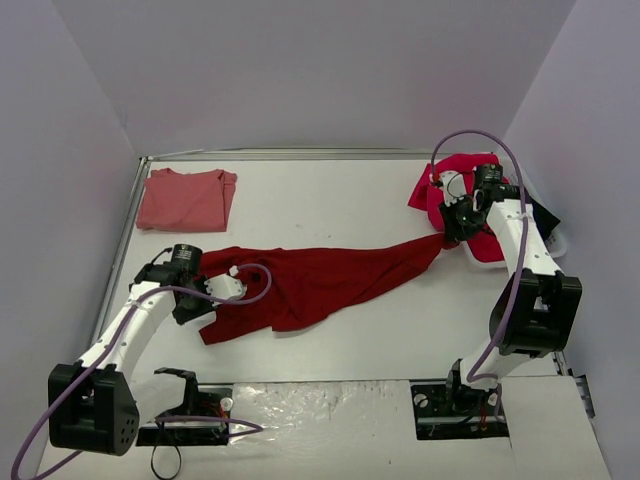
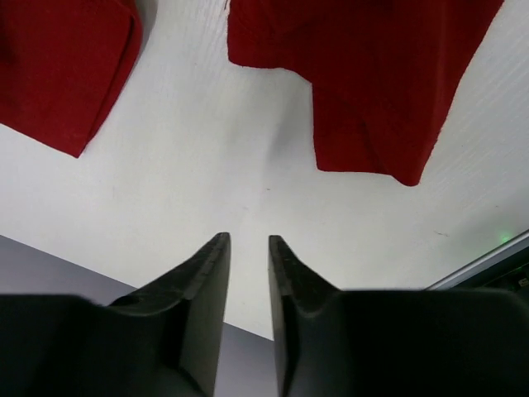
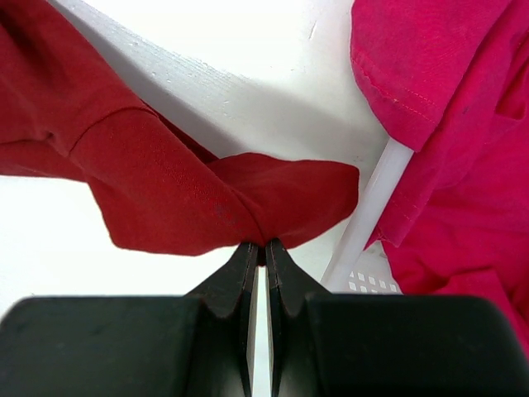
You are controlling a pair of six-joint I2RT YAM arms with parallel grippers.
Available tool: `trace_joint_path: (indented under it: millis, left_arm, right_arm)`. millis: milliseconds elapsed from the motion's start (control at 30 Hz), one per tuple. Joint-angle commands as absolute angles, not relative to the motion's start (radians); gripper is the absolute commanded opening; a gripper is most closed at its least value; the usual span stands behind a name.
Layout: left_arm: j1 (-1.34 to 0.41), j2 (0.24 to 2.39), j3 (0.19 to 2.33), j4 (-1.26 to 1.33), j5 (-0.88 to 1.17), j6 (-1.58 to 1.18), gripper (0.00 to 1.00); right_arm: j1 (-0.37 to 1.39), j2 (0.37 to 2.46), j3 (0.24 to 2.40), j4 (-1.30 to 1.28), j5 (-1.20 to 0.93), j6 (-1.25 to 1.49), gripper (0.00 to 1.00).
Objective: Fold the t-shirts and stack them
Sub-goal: Flatten out the tshirt
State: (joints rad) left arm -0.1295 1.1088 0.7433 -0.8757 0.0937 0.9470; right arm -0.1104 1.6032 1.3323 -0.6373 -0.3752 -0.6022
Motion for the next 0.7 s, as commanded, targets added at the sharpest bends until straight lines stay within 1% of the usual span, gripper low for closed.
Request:
trace_joint_path:
  millis: [0,100,167,200,300,367,500,533,667]
  left_arm:
    - [-0.127,1.092,0.778,-0.879,0.084,0.956,0.28]
    - [-0.126,1.089,0.824,-0.879,0.133,0.908,0.37]
    - [-0.126,1.089,0.88,-0.896,0.221,0.882,0.42]
    - [-0.126,1.091,0.903,-0.916,0.251,0.865,0.47]
    - [-0.143,1.124,0.988,-0.977,0.394,0.868,0.53]
    - [-0.179,1.15,1.032,-0.995,0.425,0.855,0.53]
    - [-0.354,1.206,1.049,-0.97,0.358,0.798,0.54]
    - [-0.426,1.219,1.046,-0.956,0.342,0.782,0.54]
    - [-0.531,1.273,1.034,-0.873,0.301,0.743,0.54]
  right_arm:
    - [-0.114,1.606,1.321,-0.634,-0.396,-0.595,0.0]
    - [-0.113,1.609,1.307,-0.629,-0.396,-0.595,0.0]
    - [-0.114,1.611,1.301,-0.627,-0.397,-0.597,0.0]
    - [-0.114,1.611,1.293,-0.623,-0.396,-0.597,0.0]
    - [-0.113,1.612,1.281,-0.617,-0.4,-0.597,0.0]
    - [-0.114,1.612,1.276,-0.612,-0.403,-0.595,0.0]
    - [-0.114,1.617,1.266,-0.604,-0.41,-0.592,0.0]
    - [-0.114,1.618,1.261,-0.603,-0.408,-0.589,0.0]
    - [-0.114,1.626,1.249,-0.586,-0.419,-0.578,0.0]
